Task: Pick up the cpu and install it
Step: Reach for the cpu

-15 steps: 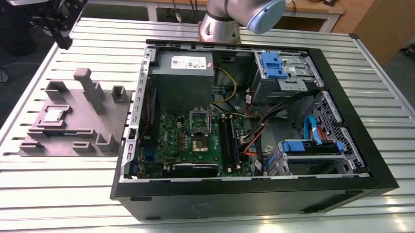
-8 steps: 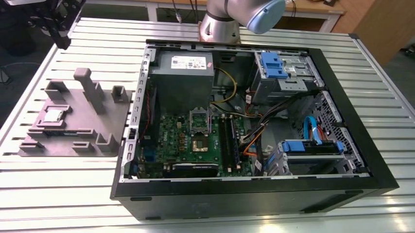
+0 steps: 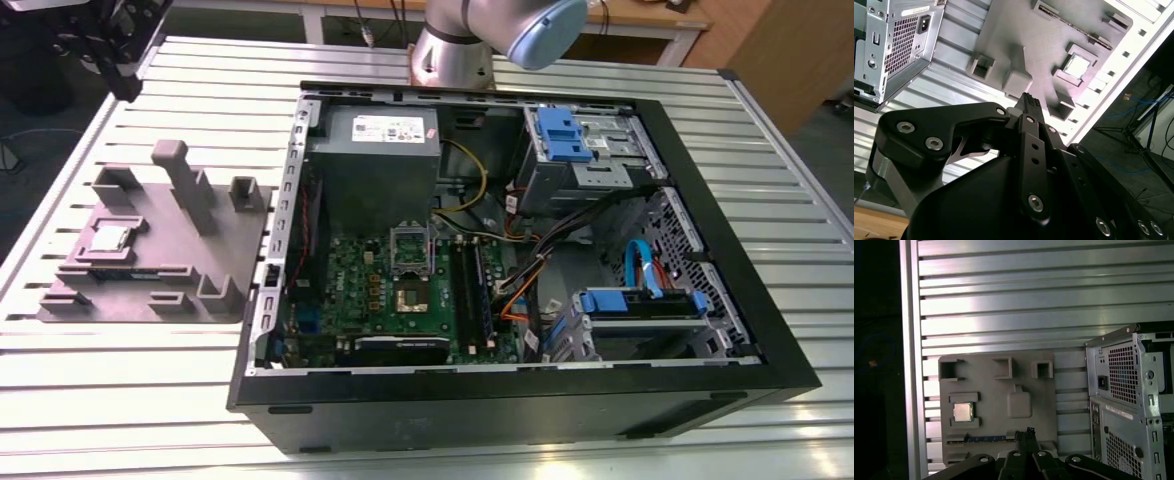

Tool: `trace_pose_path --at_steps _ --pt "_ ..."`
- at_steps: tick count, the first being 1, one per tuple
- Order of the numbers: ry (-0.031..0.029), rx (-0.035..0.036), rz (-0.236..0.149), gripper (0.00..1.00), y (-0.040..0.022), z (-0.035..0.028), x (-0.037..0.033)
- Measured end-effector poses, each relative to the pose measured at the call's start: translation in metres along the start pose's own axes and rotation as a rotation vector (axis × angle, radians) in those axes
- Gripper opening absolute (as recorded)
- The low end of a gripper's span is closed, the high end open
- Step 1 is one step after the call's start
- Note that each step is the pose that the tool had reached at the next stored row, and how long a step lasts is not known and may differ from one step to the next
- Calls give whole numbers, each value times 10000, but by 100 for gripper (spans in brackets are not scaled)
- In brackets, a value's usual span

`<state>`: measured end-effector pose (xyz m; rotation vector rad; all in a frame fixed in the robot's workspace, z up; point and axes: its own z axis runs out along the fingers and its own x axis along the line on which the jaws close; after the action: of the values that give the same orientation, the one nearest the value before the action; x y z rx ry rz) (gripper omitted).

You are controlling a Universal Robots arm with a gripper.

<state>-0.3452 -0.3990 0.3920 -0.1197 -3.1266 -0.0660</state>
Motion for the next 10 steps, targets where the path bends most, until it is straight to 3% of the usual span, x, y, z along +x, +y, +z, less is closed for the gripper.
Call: trace_pose_path --at_steps 10 --pt "0 0 0 10 -3 1 39"
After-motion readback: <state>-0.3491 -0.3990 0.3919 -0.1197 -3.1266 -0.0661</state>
